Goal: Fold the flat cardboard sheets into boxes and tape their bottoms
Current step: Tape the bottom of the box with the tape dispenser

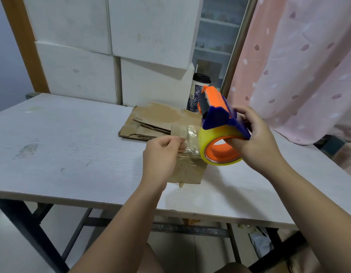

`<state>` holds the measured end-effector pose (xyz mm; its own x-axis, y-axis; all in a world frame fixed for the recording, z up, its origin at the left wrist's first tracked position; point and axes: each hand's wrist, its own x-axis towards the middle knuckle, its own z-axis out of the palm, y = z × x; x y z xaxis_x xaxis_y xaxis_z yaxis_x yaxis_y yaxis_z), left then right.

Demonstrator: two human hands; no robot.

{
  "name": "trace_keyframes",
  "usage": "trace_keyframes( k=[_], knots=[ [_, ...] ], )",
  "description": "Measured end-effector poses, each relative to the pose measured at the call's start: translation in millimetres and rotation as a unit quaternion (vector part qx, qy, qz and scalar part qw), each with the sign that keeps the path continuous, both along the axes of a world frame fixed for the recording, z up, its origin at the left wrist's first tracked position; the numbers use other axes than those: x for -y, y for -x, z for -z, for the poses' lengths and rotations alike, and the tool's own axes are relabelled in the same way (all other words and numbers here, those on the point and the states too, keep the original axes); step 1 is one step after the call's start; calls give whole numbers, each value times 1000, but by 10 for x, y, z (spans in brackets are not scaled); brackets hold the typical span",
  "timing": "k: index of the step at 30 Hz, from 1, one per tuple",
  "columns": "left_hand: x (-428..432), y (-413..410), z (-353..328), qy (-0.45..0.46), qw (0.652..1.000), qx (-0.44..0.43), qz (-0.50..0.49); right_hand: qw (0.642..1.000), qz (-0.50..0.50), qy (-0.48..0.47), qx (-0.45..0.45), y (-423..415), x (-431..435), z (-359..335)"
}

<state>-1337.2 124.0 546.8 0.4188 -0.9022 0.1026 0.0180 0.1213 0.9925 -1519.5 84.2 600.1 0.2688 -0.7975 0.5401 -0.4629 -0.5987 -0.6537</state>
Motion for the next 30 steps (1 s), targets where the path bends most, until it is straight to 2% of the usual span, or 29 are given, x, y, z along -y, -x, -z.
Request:
trace_keyframes(
  k=[1,4,9,12,19,24,30],
  knots=[
    [2,-21,1,2,1000,-14,10,1000,-2,-4,-7,-14,4,24],
    [-8,-62,-1,13,999,38,31,1000,-1,-13,-22,-8,20,78],
    [-60,-28,32,16,988,145,-45,998,18,-14,-64,74,4,72],
    [-80,-11,88,26,981,180,-70,996,19,10,-81,39,-48,59],
    [-98,-48,192,24,983,151,-103,986,20,63,-156,-44,26,22],
    [-76,-53,178,1,995,39,-94,972,7,90,-218,-165,62,-45],
    [0,-113,156,-25,995,67,-69,967,-4,99,-237,-248,19,-69]
  ],
)
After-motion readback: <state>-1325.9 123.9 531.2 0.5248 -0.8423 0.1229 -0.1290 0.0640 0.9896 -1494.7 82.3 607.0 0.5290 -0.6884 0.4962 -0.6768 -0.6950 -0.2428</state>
